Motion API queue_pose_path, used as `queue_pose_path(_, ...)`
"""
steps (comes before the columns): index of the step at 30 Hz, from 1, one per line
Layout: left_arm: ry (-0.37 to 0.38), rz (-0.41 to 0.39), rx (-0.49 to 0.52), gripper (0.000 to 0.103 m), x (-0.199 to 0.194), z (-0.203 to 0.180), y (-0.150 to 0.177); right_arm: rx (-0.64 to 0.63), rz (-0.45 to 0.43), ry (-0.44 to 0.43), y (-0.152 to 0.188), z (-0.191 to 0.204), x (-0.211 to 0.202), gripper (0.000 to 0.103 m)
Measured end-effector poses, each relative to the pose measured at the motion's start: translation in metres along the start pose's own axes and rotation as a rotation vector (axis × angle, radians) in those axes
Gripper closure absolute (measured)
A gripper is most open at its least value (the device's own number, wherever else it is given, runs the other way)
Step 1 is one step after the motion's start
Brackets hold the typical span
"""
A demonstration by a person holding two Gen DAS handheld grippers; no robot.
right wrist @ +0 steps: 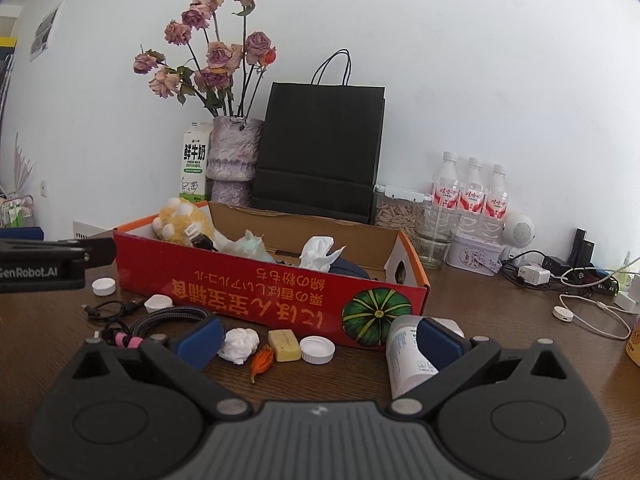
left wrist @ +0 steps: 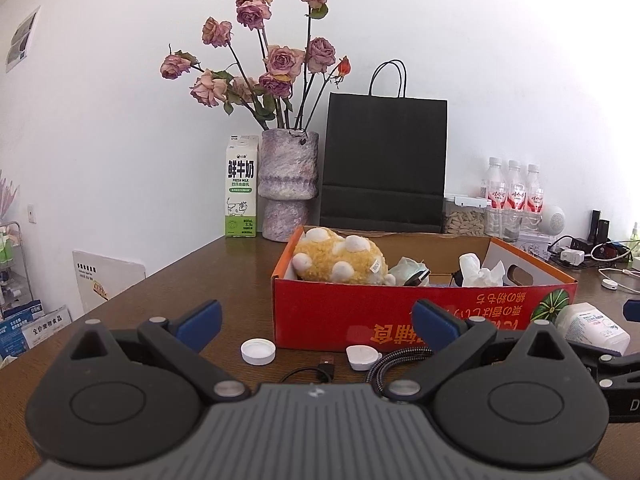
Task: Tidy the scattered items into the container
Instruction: 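Grasp the white cotton-swab container with the right tool while the left tool grasps a white cap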
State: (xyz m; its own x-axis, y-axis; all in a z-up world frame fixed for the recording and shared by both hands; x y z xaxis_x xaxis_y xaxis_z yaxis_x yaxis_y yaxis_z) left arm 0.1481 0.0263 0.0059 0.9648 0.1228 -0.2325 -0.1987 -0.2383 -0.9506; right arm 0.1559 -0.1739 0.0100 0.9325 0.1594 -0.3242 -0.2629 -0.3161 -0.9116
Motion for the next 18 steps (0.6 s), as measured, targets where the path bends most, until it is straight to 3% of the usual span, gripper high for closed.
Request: queue_pose_path(18, -0.008, 0.035, 0.013, 0.000, -0.014, 0.014, 0.005, -0.024, 0.076, 0.005, 0.014, 0.003, -0.008, 0.000)
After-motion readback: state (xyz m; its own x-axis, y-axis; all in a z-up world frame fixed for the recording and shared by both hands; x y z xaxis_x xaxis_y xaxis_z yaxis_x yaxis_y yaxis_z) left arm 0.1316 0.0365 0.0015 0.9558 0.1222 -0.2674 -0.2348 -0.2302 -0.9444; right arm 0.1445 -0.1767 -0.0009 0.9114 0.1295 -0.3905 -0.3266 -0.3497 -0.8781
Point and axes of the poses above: each gripper's, at about its wrist camera, not at the fingertips, and x roughly the way its jaws point, z to its left, y to its underside, the point moved 10 cm from there along x, roughly the way its jaws point, and after that the axes turned 10 degrees about -x, right-handed, at the moved point
